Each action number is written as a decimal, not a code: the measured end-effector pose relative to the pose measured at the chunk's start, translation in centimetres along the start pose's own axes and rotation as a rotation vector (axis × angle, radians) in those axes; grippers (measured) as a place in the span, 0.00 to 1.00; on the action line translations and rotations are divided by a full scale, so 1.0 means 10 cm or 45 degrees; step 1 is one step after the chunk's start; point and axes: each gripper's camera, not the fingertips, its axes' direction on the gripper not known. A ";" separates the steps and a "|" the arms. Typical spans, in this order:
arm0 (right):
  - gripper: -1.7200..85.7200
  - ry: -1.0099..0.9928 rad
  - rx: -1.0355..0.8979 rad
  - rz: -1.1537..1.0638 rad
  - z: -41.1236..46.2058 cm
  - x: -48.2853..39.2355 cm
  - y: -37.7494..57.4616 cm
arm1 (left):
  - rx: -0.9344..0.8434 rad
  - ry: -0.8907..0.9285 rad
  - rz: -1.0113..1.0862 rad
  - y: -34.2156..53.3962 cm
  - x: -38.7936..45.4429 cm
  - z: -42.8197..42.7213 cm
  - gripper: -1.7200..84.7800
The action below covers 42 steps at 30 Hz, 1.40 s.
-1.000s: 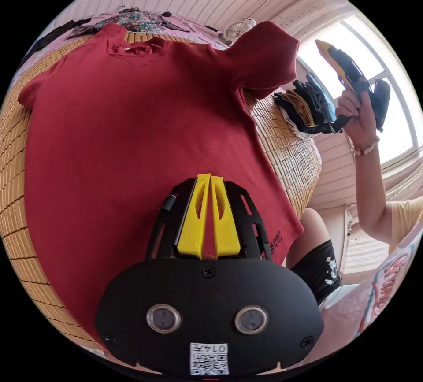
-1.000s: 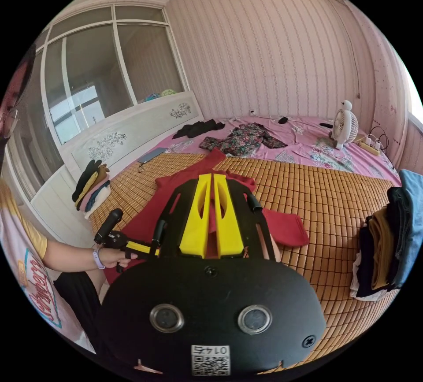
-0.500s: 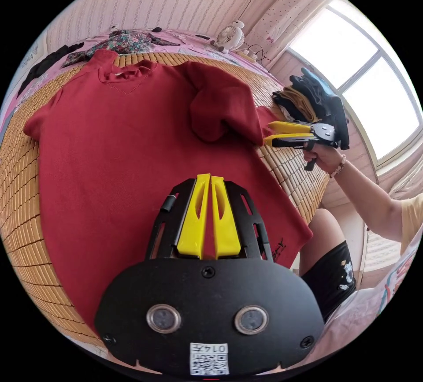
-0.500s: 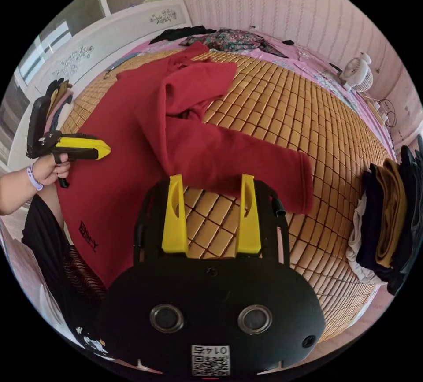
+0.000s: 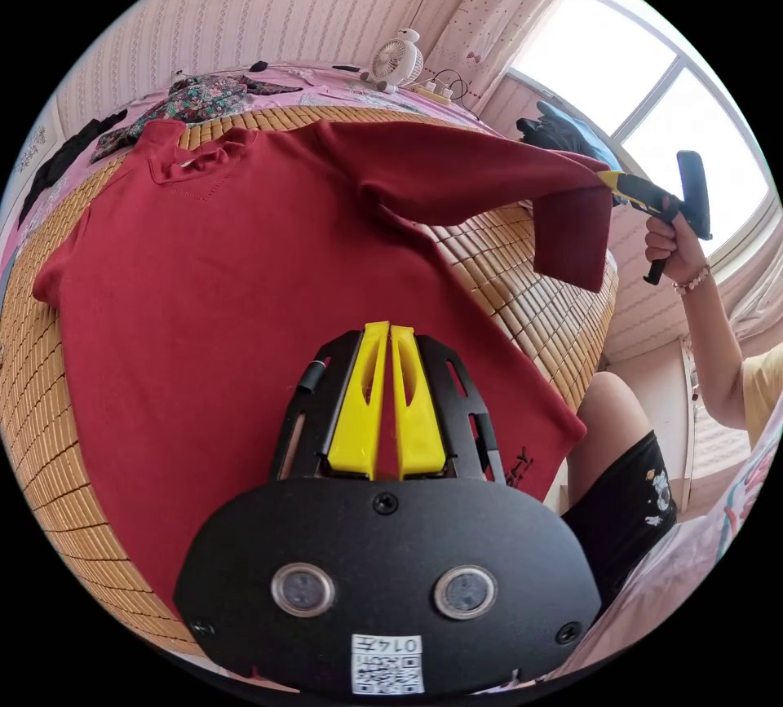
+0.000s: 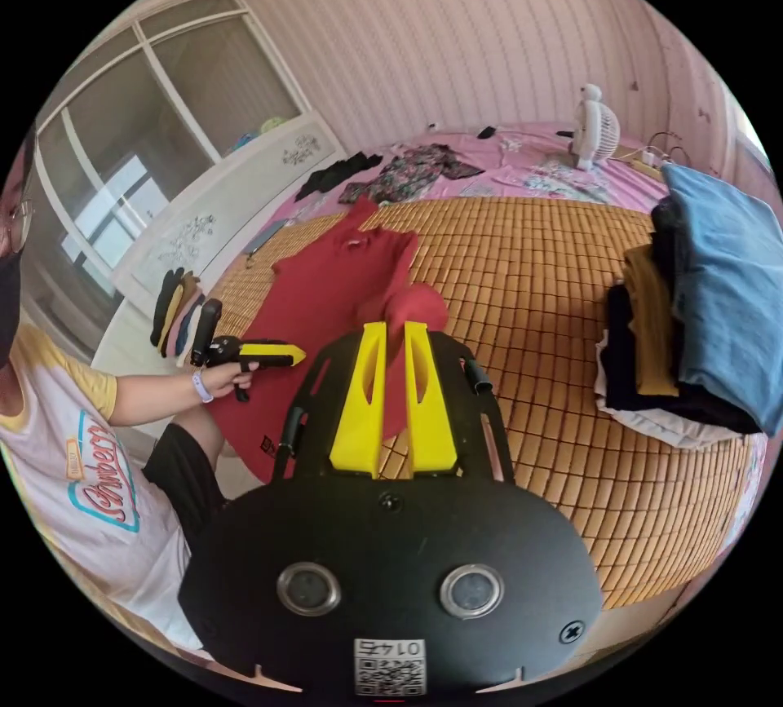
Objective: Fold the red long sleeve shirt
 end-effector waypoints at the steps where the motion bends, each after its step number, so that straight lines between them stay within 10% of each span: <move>1: 0.05 0.111 0.061 0.083 -0.14 0.19 0.08 | 0.009 0.009 0.005 -0.05 0.01 0.00 0.01; 10: 0.11 0.174 0.224 0.566 0.01 0.87 0.93 | 0.065 0.002 0.167 -0.86 0.32 0.26 0.03; 27: 0.11 0.469 -0.236 -0.171 1.05 0.55 0.16 | -0.105 -0.171 0.090 -1.43 0.70 1.32 0.02; 33: 0.05 0.117 0.536 0.548 -0.41 1.30 0.72 | -0.091 -0.112 0.139 -1.45 0.85 1.18 0.01; 36: 0.06 0.393 0.808 0.877 -0.73 1.50 1.33 | -0.014 -0.028 0.168 -1.46 0.89 0.99 0.01; 42: 0.07 0.498 0.640 0.929 -0.42 1.82 1.43 | 0.018 -0.104 0.295 -1.58 0.98 0.88 0.01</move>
